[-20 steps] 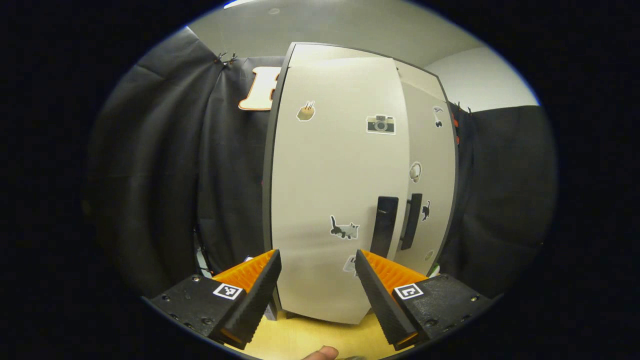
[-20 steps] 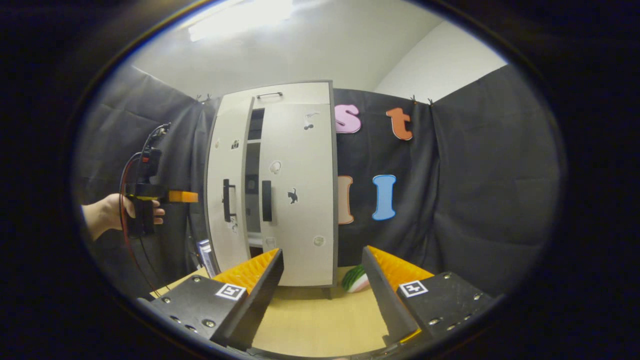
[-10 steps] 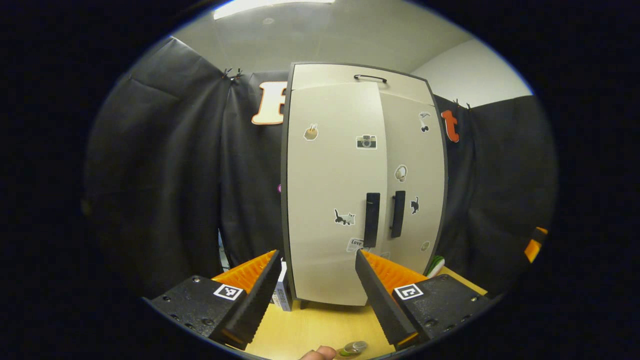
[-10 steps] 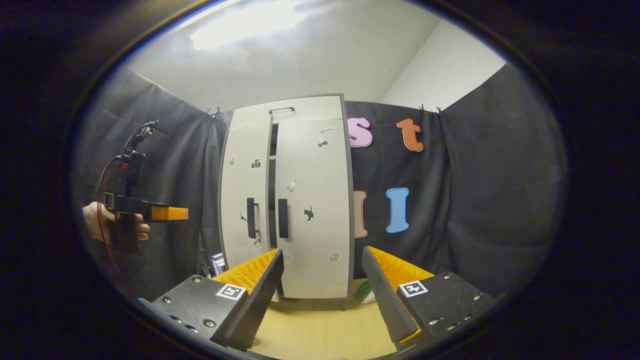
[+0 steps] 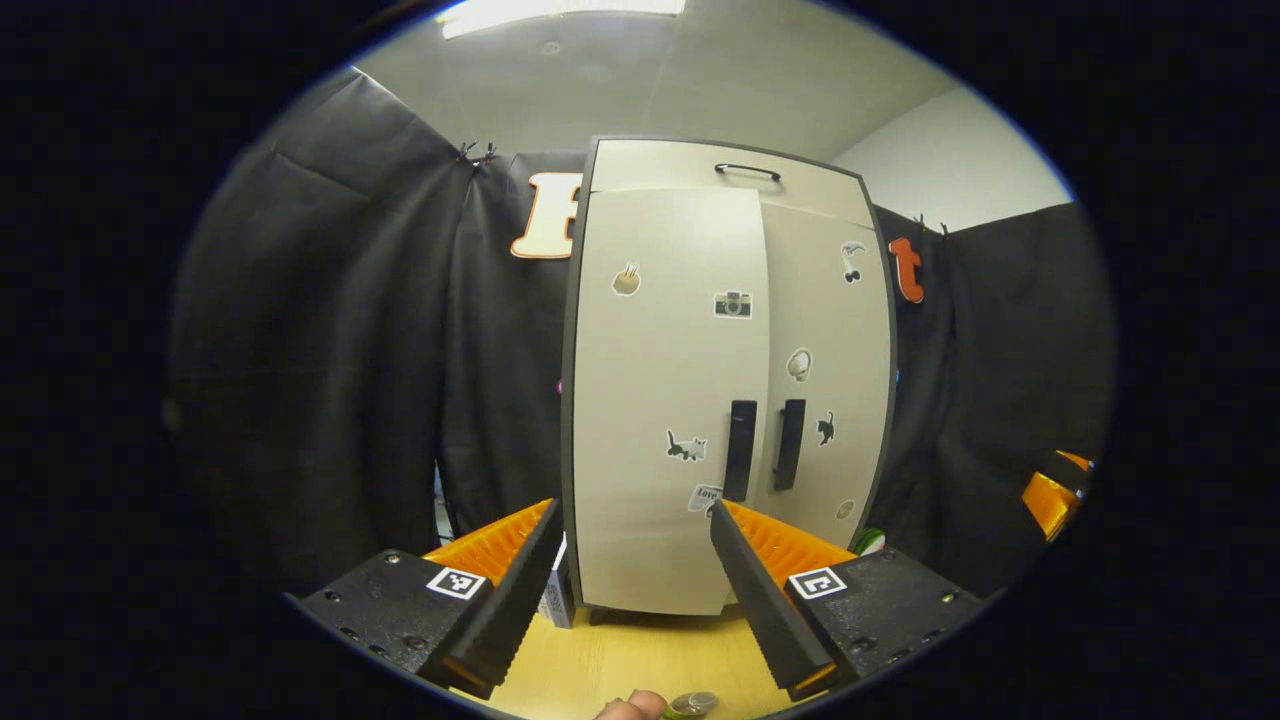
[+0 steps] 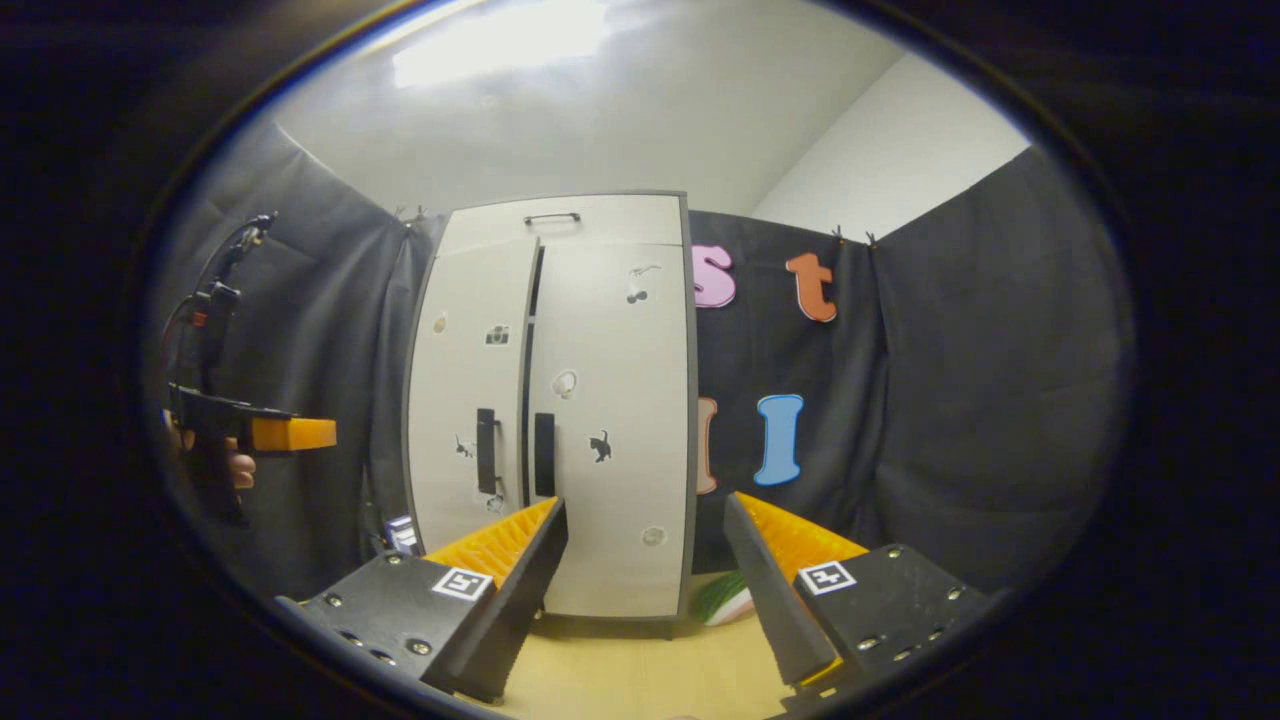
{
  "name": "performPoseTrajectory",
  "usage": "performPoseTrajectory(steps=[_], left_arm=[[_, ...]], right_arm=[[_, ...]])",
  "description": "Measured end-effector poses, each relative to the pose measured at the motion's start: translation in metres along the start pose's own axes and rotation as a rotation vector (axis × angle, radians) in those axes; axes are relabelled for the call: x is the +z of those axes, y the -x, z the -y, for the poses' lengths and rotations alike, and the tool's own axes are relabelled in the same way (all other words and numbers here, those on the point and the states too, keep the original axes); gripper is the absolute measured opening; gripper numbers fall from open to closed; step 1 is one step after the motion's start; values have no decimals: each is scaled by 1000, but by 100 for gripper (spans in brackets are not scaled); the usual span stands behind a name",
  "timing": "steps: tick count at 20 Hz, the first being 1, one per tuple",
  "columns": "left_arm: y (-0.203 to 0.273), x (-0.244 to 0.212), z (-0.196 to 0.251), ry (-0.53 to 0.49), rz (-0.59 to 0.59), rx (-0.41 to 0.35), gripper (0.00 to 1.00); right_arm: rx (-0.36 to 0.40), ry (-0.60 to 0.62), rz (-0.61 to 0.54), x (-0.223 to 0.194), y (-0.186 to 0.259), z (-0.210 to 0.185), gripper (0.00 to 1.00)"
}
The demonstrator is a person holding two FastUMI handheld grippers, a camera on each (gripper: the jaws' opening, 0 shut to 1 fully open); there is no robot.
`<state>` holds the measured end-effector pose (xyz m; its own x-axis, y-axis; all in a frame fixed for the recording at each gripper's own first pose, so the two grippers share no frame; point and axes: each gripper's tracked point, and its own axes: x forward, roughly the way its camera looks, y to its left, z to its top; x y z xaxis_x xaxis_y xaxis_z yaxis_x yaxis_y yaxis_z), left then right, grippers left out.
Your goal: Grasp the bottle in the cabinet with the left hand and place it on the coaster, then close the right door with the right hand and the left door with the left hand.
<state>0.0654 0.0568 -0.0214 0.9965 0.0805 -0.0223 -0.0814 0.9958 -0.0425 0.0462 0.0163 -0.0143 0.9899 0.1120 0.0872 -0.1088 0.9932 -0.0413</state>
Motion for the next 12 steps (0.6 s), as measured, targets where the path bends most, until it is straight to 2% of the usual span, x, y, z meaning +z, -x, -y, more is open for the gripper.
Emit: performPoseTrajectory(steps=[2,3,6,8,10,12], left_arm=[[-4,0,10,-5,-4,-36,94],[-5,0,15,-13,-11,-54,94],[-5,-3,19,-22,-35,-69,95],[-2,-2,20,-12,-27,-67,95],[-2,-2,25,-7,-21,-88,95],[-1,-3,27,-16,-19,-105,94]], right_arm=[[9,5,-6,9,-3,-16,93],[14,12,5,18,-5,-23,95],[34,-7,18,29,-2,-44,95],[21,-16,8,26,1,-47,92],[-15,-4,-6,20,5,-43,99],[-31,17,-8,17,7,-43,92]])
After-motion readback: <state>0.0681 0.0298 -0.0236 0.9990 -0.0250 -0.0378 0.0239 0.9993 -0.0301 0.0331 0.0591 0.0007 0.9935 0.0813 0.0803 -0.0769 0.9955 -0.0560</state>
